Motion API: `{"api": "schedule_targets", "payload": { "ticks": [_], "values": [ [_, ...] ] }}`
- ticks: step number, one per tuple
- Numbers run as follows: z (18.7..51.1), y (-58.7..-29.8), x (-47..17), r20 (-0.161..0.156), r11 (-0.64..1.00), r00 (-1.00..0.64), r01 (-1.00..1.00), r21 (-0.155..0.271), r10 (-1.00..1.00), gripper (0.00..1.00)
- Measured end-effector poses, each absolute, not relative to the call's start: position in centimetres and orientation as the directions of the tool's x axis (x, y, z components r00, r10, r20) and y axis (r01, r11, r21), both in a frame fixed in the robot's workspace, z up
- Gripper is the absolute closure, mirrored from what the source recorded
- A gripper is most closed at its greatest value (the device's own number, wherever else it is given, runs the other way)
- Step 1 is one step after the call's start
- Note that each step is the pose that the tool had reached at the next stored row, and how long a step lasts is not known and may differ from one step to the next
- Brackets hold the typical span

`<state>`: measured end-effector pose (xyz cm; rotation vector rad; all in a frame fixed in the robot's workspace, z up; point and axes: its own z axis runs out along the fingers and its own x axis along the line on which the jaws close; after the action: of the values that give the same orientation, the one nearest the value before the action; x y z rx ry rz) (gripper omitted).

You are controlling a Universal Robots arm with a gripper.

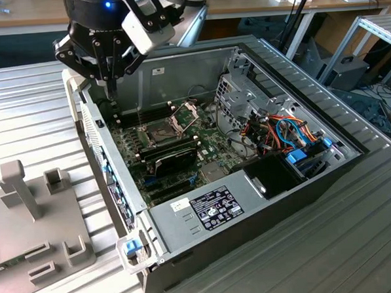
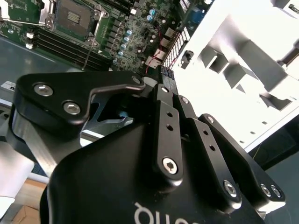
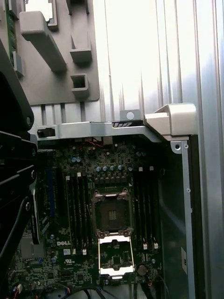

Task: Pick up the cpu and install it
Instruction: 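Reach for the cpu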

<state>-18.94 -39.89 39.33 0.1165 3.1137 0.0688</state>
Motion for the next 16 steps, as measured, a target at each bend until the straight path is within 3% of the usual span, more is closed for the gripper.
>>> {"api": "schedule_targets", "payload": {
  "ticks": [16],
  "values": [
    [39.3, -39.9, -20.3, -0.023, 0.996, -0.997, 0.074, 0.045, 0.075, 0.89]
  ]
}}
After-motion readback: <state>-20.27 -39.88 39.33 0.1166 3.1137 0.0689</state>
